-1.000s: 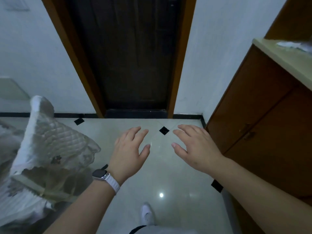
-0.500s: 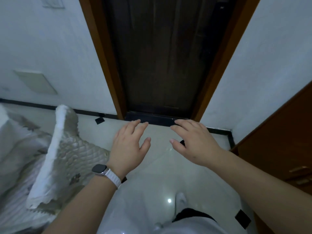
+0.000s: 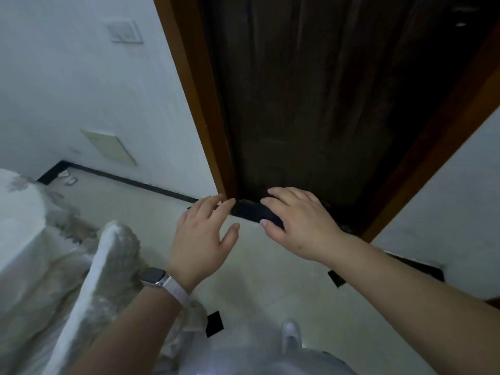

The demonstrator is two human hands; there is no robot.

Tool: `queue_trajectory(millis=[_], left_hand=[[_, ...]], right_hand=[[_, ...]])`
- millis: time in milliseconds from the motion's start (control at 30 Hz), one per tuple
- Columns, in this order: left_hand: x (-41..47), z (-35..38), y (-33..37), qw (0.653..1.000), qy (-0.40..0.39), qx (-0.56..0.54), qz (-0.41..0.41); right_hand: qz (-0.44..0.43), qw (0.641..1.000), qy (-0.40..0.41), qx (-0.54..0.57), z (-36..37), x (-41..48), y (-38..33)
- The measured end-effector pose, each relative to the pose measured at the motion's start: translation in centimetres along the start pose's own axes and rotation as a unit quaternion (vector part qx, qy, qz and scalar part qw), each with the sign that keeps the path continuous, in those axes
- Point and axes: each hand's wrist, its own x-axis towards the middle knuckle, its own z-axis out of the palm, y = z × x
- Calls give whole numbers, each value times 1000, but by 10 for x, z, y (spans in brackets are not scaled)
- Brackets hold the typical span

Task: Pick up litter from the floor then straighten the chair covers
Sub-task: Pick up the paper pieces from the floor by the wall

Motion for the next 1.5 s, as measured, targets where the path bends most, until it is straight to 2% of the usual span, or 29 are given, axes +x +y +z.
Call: queue_trajectory(millis=[200, 567, 767, 933, 1300, 1500], left_hand=[[66, 6, -23, 999, -3, 30, -45], [130, 22, -147, 990, 44, 45, -129], [190, 26, -249, 982, 51, 29, -180], [228, 10, -326, 976, 88, 24, -200], [222, -15, -454, 936, 130, 50, -322], [236, -15, -520, 920, 122, 73, -364]], right_hand=[[-59, 998, 3, -24, -21, 90, 40], [-163, 986, -19, -36, 8, 263, 12], [-200, 977, -33, -72, 19, 380, -28], [-242, 966, 2, -93, 26, 474, -70], [-339, 936, -7, -90, 62, 624, -172], [-403, 913, -11, -62, 99, 701, -220]])
